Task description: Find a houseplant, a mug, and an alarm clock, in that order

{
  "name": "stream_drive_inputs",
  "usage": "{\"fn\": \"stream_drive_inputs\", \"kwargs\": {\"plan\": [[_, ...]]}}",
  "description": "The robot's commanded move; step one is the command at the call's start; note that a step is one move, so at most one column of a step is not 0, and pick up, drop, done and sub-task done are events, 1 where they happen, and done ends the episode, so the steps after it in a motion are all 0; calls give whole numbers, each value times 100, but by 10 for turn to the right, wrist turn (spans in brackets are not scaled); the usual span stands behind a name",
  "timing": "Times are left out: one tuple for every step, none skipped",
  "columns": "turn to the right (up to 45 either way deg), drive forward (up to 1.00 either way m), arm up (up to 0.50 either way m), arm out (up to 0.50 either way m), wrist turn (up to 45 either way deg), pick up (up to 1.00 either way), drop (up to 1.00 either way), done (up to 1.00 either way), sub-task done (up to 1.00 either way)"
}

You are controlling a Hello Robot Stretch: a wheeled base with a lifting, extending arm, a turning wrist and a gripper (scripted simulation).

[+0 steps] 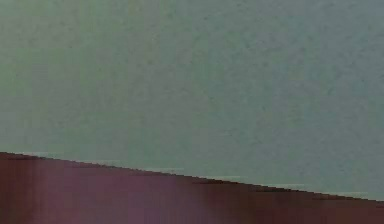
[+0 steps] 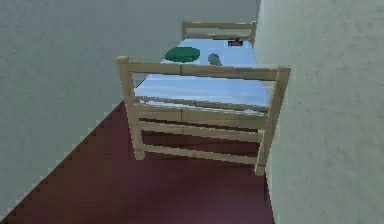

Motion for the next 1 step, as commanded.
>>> {"fn": "stream_drive_inputs", "kwargs": {"plan": [[0, 65, 0, 0, 0, 0, 0, 0, 0]]}}
